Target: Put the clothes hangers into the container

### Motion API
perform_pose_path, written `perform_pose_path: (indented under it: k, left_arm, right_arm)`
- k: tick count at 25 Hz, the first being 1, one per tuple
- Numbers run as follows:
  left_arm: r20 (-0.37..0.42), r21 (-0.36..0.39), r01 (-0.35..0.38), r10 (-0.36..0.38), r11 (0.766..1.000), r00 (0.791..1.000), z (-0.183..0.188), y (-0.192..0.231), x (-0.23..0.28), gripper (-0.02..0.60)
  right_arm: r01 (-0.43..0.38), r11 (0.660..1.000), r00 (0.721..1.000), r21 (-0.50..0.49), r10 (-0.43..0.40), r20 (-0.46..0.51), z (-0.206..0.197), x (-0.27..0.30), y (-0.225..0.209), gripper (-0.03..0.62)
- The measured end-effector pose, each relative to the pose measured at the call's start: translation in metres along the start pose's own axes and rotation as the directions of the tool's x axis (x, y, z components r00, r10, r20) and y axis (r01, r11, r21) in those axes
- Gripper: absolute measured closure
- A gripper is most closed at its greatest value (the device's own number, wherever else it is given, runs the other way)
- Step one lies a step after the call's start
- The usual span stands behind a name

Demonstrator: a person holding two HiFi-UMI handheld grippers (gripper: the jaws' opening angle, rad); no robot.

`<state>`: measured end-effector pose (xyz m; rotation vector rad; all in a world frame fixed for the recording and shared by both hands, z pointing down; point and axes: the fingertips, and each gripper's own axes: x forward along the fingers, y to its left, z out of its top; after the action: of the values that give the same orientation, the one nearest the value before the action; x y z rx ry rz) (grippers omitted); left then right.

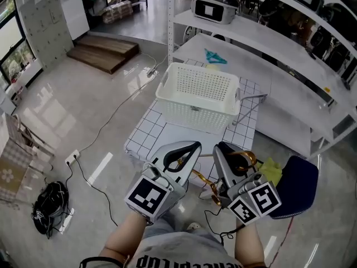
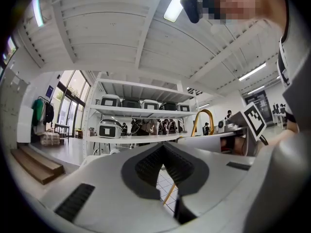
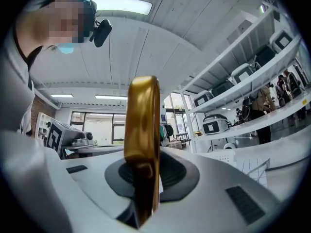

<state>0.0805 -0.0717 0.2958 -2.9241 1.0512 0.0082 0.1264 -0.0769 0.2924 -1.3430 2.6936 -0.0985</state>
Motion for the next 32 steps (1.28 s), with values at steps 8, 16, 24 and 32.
perform_pose_path:
  k: [8,16,24,32]
  left_arm:
    - [-0.006,-0.011,0.047,-0.047,0.999,0.999,-0.005,0.045,-0.004,0.568]
    - [-0.008,-0.021,0.094,-0.094,0.995,0.996,-0.007,0.082,-0.003,0.568]
    - [-0.015,-0.024,0.120,-0.120,0.993,0.993,-0.012,0.117,-0.012,0.568]
    - [-0.014,-0.031,0.121,-0.121,0.992,0.993,-0.013,0.146,-0.028,0.568]
  right_arm:
    - [0.059,0.998,0.998,-0.007,-0.059,-0.001,-0.006,0.038,0.004,0.539]
    - [0.109,0.994,0.994,-0.012,-0.109,-0.003,-0.010,0.072,0.006,0.539]
    - [0.140,0.990,0.990,-0.024,-0.140,0.005,-0.008,0.104,0.010,0.539]
    - [0.157,0.986,0.988,-0.063,-0.156,0.020,0.008,0.127,0.018,0.539]
